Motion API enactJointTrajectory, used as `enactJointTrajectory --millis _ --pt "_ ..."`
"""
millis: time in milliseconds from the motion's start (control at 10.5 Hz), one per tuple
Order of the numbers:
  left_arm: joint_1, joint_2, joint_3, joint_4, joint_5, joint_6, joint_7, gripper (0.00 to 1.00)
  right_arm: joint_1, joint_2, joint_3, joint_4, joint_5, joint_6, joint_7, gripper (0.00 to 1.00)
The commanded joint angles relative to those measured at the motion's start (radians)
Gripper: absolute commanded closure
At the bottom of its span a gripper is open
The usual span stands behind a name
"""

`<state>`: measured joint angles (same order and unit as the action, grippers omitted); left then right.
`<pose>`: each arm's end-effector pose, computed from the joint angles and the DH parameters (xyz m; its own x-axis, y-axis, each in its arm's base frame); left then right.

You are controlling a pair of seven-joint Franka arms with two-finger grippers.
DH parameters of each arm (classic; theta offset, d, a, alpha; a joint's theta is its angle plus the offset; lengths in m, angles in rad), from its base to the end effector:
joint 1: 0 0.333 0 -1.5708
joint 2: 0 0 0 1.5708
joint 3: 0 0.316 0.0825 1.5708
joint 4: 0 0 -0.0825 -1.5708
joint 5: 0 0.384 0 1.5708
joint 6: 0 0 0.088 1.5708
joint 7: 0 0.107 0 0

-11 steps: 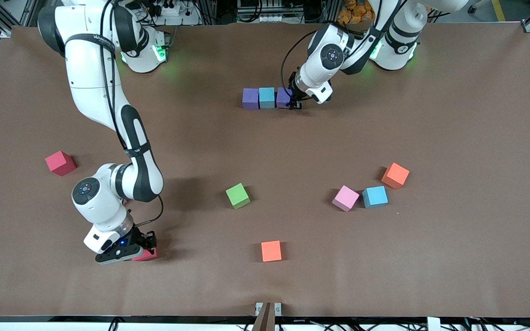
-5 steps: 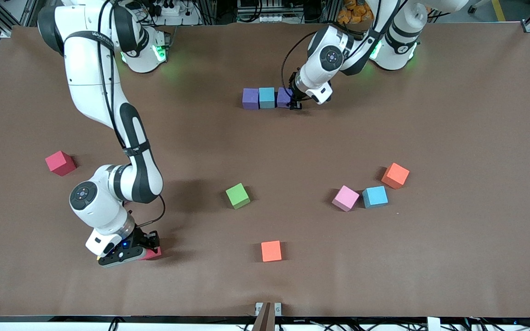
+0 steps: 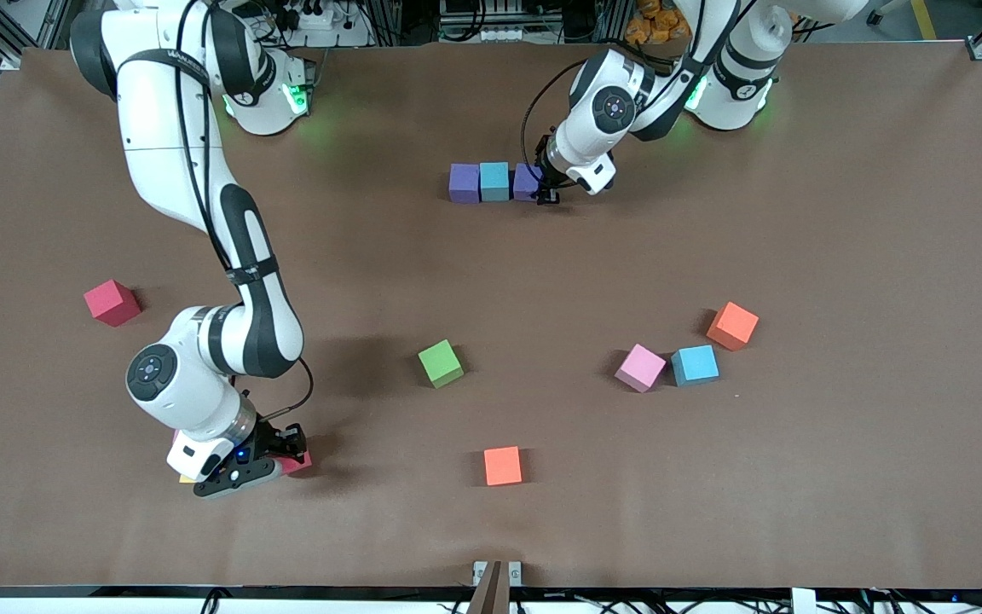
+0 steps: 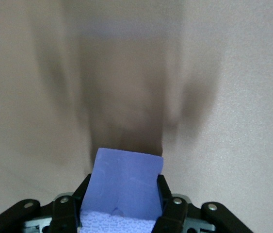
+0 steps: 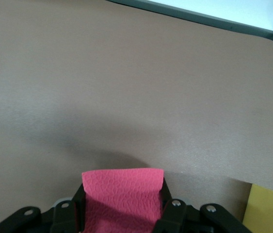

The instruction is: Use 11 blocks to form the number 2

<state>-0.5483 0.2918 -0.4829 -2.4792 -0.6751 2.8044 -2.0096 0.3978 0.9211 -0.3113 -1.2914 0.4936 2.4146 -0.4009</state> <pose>0.2588 -0.3954 0.1883 -0.0973 0.9568 -0.2738 0.9720 0.0322 -0.2330 0.7580 0.1340 0.2290 0.9187 0.2814 0.2770 0.3078 -0.9498 -0.0561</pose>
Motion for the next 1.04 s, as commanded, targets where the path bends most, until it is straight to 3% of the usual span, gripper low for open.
enactJointTrajectory --millis 0,380,950 --pt "0.002 0.001 -0.013 0.006 -0.032 0.015 -0.011 0.73 -0.007 -0.024 0.009 0.004 0.014 -0.048 -0.012 0.74" --pt "-0.001 0.003 -0.013 0.008 -0.054 0.043 -0.011 0.73 0.03 -0.051 0.009 0.004 0.023 -0.084 0.014 0.74" --pt "-0.018 0.023 -0.017 0.017 -0.084 0.067 -0.011 0.73 0.096 -0.105 0.005 0.004 0.013 -0.159 0.203 0.74"
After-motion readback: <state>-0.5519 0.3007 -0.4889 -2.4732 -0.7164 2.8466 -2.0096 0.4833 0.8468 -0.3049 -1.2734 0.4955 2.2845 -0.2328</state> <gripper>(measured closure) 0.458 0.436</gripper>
